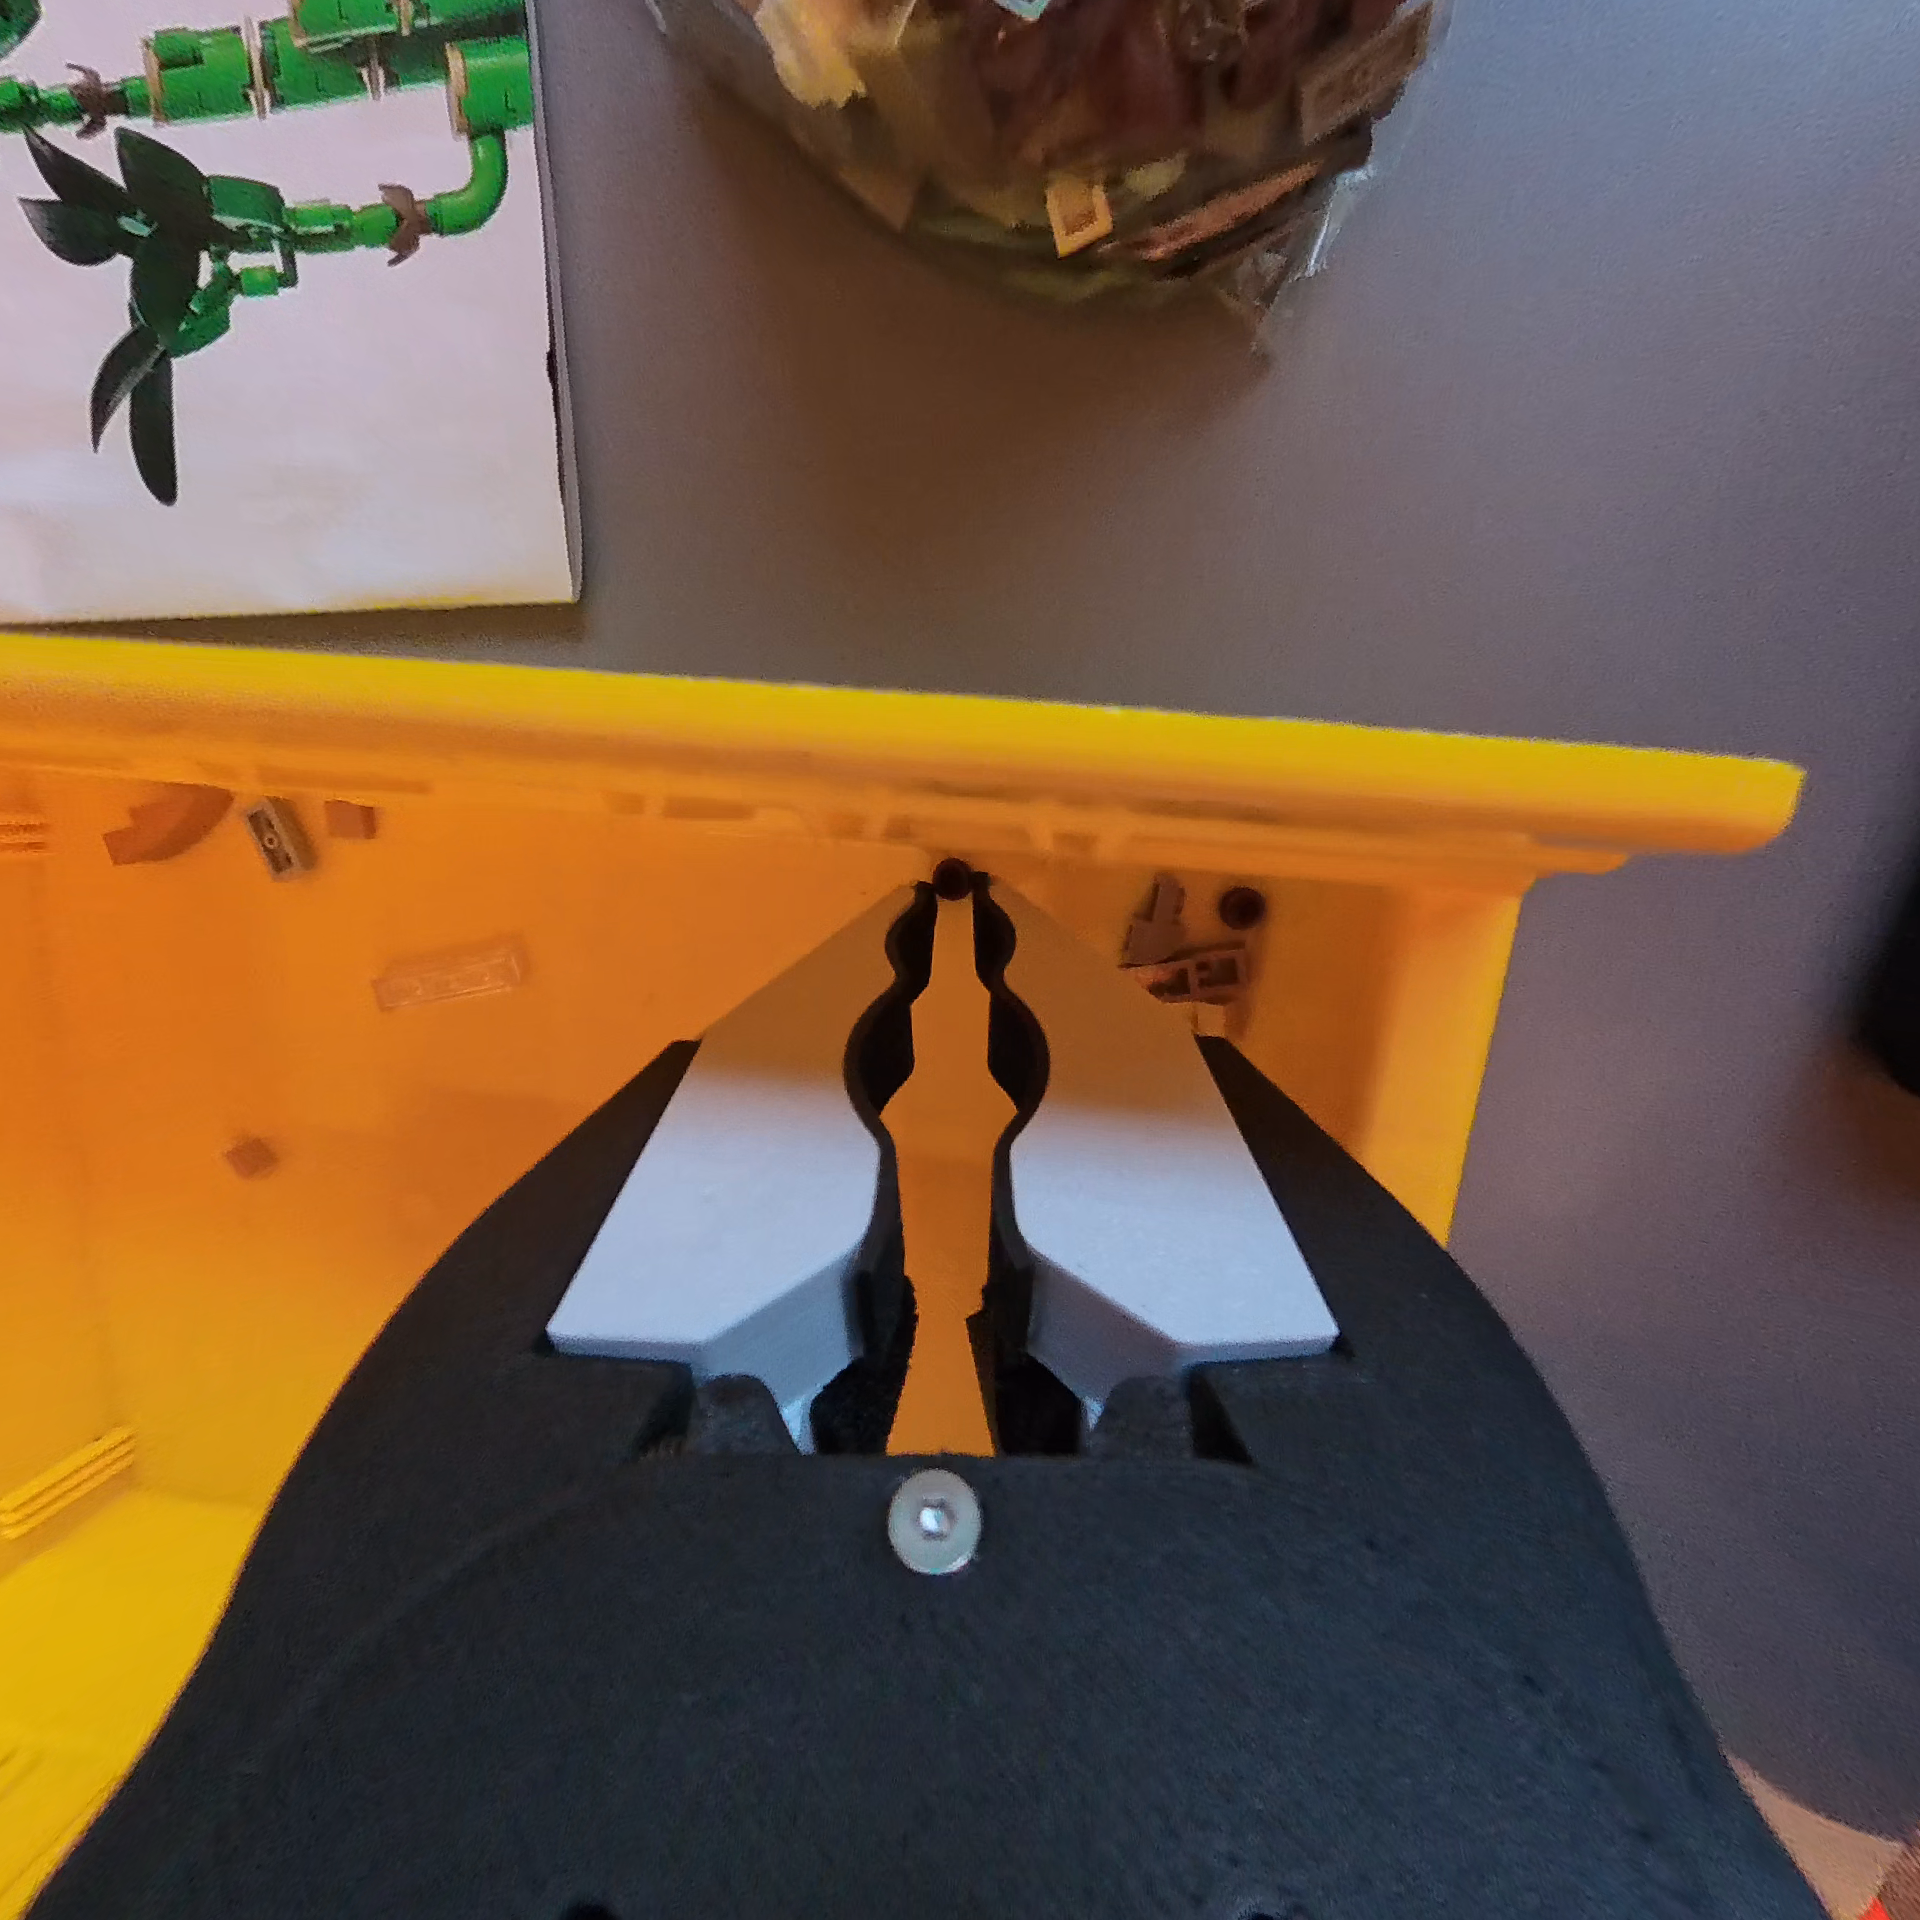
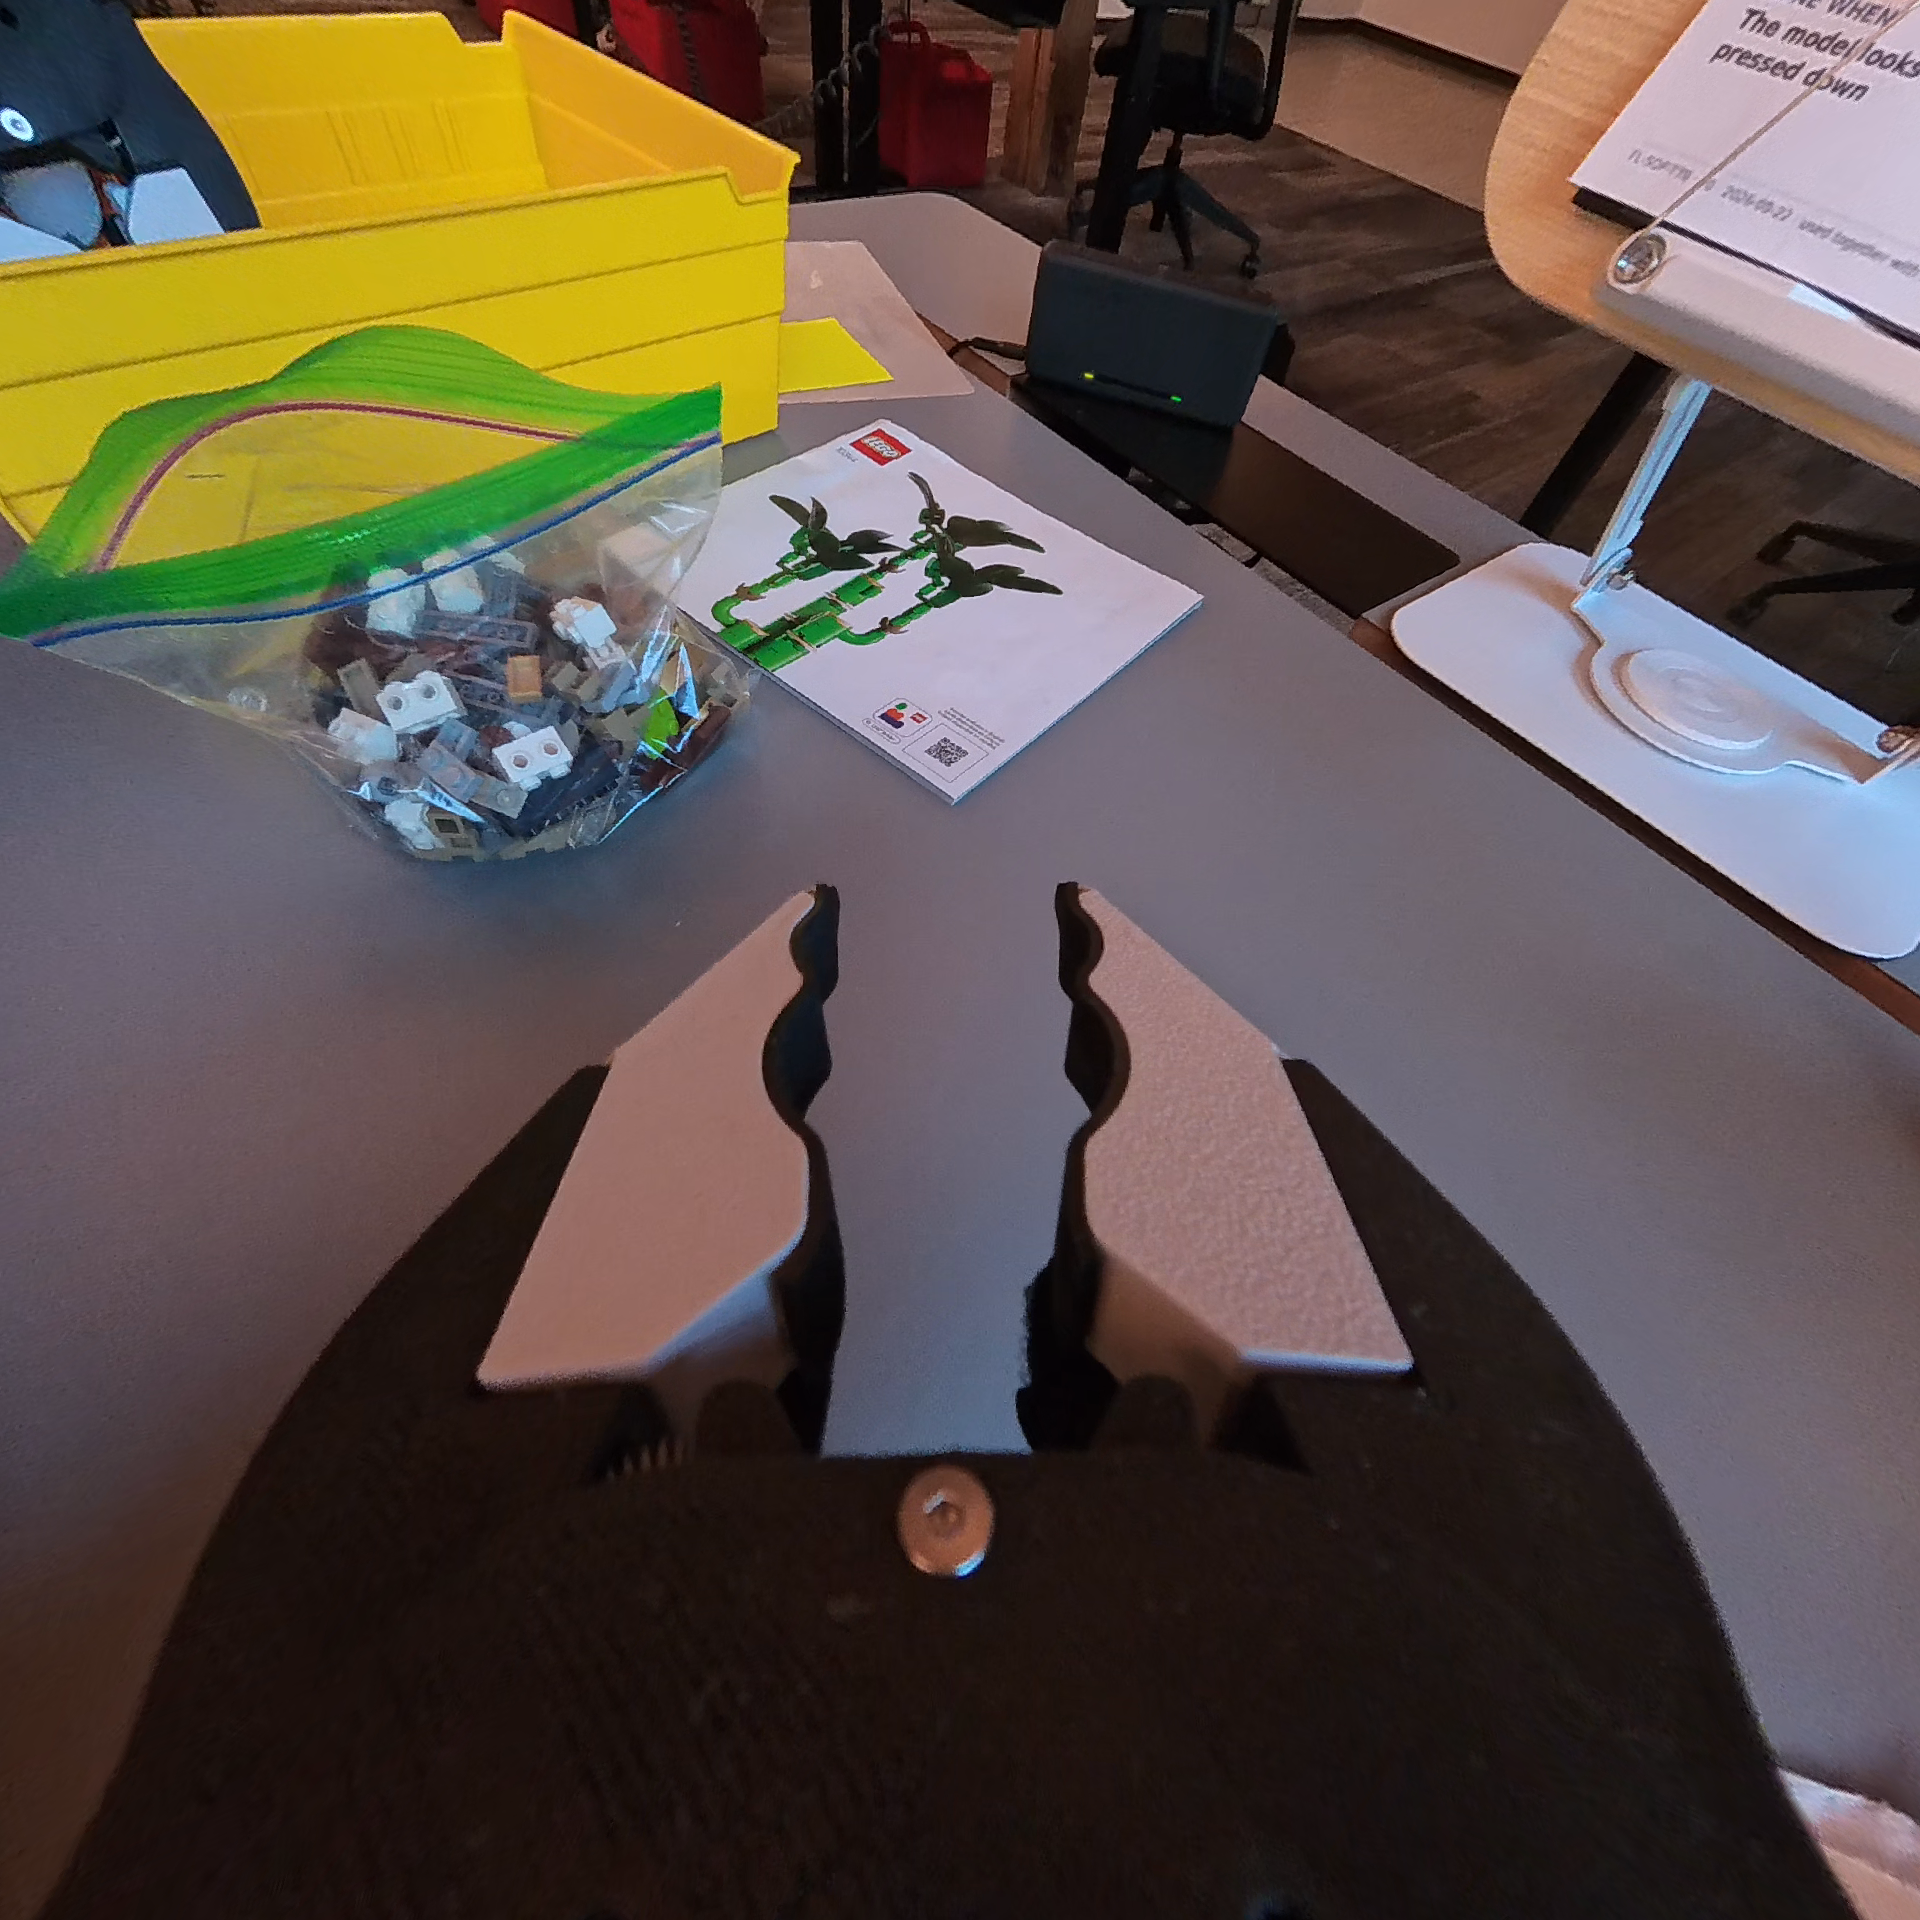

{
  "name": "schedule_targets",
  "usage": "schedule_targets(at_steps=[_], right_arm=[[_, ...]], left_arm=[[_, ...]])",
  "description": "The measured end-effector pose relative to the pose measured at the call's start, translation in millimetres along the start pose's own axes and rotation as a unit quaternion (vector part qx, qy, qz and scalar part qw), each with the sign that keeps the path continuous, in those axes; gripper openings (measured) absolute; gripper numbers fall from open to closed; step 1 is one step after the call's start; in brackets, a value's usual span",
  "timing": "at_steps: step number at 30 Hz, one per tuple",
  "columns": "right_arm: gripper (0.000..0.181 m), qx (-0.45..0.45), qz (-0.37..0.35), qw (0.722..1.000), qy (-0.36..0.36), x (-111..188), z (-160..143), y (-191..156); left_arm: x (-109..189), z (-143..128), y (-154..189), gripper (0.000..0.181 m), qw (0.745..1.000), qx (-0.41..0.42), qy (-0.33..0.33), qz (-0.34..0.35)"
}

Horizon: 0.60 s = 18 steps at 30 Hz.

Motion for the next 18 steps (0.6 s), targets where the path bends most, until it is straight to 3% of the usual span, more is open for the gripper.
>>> schedule_targets(at_steps=[4, 7, 9, 12, 13, 15, 18], right_arm=[[0.042, 0.003, 0.000, 1.000, 0.000, 1, 1, 0], [0.042, 0.003, -0.003, 1.000, 0.005, 3, 2, 1], [0.042, 0.003, -0.003, 1.000, 0.005, 3, 3, 1], [0.042, 0.010, -0.001, 1.000, -0.003, 1, 2, -1], [0.042, 0.012, -0.001, 1.000, -0.006, 0, 1, -2], [0.042, 0.016, -0.001, 1.000, -0.012, 0, -2, -2], [0.042, 0.017, -0.001, 1.000, -0.010, 0, -1, -3]], left_arm=[[9, -6, -16, 0.005, 0.999, 0.009, 0.006, 0.052], [51, 9, -45, 0.005, 0.986, 0.067, 0.070, 0.138], [94, 47, -49, 0.005, 0.966, 0.115, 0.182, 0.145], [135, 130, -14, 0.005, 0.936, 0.094, 0.333, 0.070], [132, 153, 2, 0.005, 0.938, 0.076, 0.337, 0.042], [106, 179, 22, 0.005, 0.959, 0.050, 0.280, 0.013], [68, 190, 22, 0.005, 0.982, 0.025, 0.185, 0.033]])
Point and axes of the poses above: each gripper's, where its closed fingertips meet, x back along the fingers, z out of its top, y = z × x across the jaws, the point moved 3 cm from there along x, back along the fingers, and after that the axes turned 2 degrees about y, right-handed, at the moved point
